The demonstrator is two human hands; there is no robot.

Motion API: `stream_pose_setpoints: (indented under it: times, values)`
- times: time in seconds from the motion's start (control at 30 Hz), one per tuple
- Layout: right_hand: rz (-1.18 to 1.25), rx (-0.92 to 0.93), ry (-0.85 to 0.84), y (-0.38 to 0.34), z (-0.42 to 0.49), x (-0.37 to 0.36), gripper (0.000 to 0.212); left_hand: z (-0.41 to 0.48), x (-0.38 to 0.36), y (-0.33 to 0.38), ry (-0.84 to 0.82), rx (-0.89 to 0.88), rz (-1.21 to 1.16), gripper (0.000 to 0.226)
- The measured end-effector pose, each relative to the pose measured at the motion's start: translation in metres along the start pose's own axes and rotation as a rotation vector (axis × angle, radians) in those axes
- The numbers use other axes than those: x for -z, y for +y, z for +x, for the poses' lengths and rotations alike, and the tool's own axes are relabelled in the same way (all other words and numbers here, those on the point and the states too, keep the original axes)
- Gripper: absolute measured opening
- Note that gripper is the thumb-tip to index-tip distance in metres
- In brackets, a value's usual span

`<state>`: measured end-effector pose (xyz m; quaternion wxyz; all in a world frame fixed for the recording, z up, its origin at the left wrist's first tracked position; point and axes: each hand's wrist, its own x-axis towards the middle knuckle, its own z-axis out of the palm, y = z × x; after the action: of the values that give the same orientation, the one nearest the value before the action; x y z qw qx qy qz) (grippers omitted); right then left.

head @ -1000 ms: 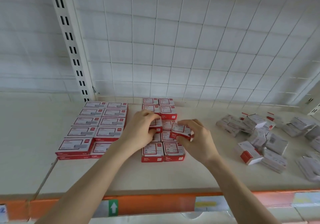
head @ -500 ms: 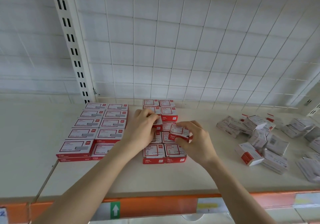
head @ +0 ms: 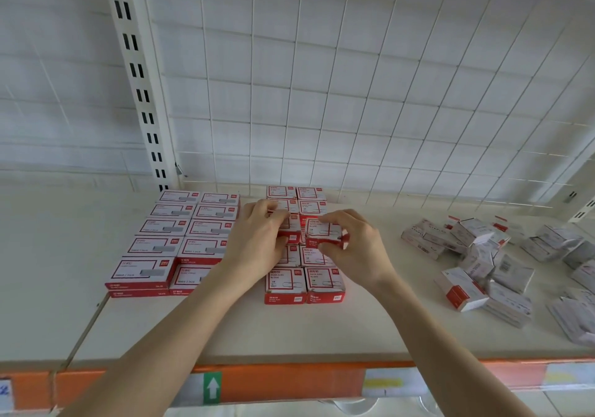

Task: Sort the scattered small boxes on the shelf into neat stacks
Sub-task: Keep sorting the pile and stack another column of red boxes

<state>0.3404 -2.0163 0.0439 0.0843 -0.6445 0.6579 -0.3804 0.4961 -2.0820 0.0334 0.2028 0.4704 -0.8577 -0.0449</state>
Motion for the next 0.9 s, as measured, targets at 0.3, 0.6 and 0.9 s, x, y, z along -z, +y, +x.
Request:
stream_pose_setpoints:
  times: [0.3, 0.6, 0.9]
  values:
    - [-0.117, -0.034, -0.063, 0.015, 0.006, -0.009, 0.036, -0.005, 0.008, 0.002, -0.047, 0.038, 0.028, 0.048]
    - [-0.216, -0.024, -0.116, 0.005, 0.014, -0.009, 0.037, -0.007, 0.013, 0.004, -0.086, 0.034, 0.018, 0.046]
    - [-0.238, -0.017, -0.129, 0.004, 0.017, -0.010, 0.036, -0.008, 0.014, 0.007, -0.078, 0.023, -0.048, 0.048]
